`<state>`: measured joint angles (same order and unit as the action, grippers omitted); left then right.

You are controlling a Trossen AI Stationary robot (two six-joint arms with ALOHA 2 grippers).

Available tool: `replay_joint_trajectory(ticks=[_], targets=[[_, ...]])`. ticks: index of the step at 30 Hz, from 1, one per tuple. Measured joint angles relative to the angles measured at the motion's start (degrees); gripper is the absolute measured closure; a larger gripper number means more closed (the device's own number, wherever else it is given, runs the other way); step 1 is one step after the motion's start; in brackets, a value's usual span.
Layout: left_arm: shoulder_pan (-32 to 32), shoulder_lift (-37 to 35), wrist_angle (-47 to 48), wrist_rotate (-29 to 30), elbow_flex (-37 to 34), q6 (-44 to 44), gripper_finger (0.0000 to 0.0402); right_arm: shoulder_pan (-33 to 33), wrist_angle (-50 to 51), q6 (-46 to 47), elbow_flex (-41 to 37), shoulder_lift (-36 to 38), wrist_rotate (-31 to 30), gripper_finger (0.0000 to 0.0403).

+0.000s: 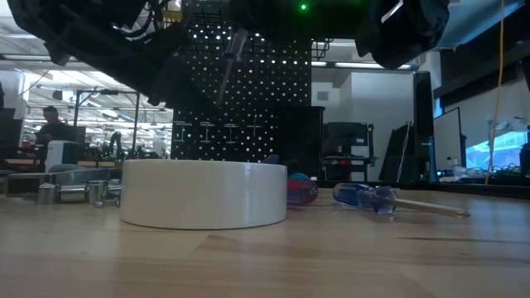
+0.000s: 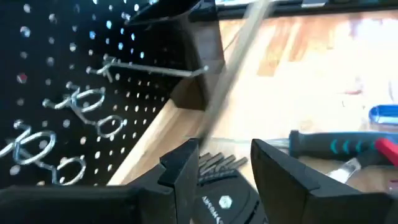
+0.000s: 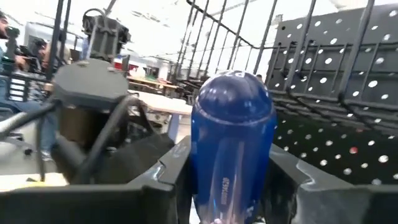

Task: Hang tools onto peg board
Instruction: Hang the blue screwdriver on the pegboard

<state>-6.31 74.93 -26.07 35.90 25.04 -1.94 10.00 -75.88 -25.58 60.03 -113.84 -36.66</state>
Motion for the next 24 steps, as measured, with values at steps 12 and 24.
replay_joint_trajectory(ticks=[12,24], targets=[[-6.1,-10.7,12.8,0.5,0.0,-5.0,0.0263,-3.8,0.2,-6.3,0.0,0.0,-1.3,0.0270],[-9.8,-13.0,20.7,2.3,0.0,-6.5,0.0263,-6.3,0.5,-18.1,0.0,0.0,8.1,0.0270]])
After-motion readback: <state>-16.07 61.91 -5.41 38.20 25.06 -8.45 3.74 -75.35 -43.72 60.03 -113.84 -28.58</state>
